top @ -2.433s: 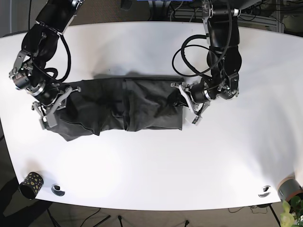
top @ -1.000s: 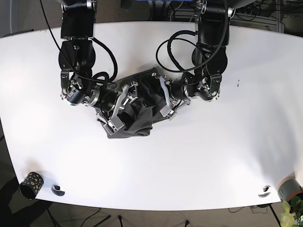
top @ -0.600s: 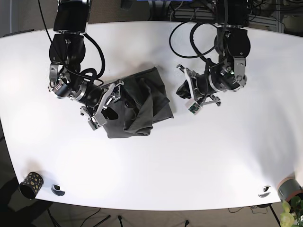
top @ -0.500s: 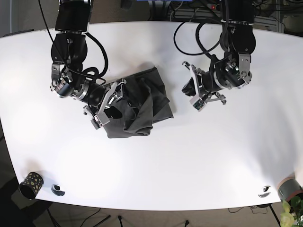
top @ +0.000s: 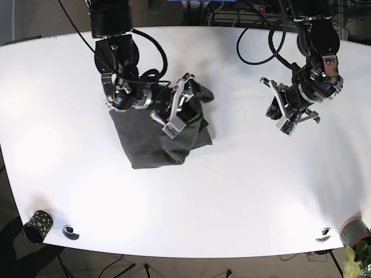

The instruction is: Fold the T-shirt properly

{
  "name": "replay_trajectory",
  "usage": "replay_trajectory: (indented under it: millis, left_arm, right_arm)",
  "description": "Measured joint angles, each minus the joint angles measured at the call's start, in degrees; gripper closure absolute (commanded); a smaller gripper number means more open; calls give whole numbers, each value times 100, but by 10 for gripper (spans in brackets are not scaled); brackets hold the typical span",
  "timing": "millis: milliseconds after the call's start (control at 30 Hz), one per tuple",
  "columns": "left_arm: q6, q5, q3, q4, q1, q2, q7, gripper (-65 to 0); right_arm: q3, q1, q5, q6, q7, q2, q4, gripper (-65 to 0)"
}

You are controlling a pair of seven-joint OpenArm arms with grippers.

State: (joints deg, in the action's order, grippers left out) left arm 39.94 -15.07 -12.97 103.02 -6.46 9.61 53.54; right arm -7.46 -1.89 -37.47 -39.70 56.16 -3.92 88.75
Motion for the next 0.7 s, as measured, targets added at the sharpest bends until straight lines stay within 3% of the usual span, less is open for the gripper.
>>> replay_trajectory:
  millis: [200,500,700]
  left_arm:
    - [0,4,-2,0,28,-2,2,-44]
    - [0,11,7,0,28,-11,0,-47]
    - [-2,24,149,-118,31,4,0,-46]
  right_arm:
    - [155,-24,-7,-17,-4,28,468,-401]
    - [1438,-31,17,28,42,-350,533,-401]
    - [1456,-35,24,24,44,-358,529,-401]
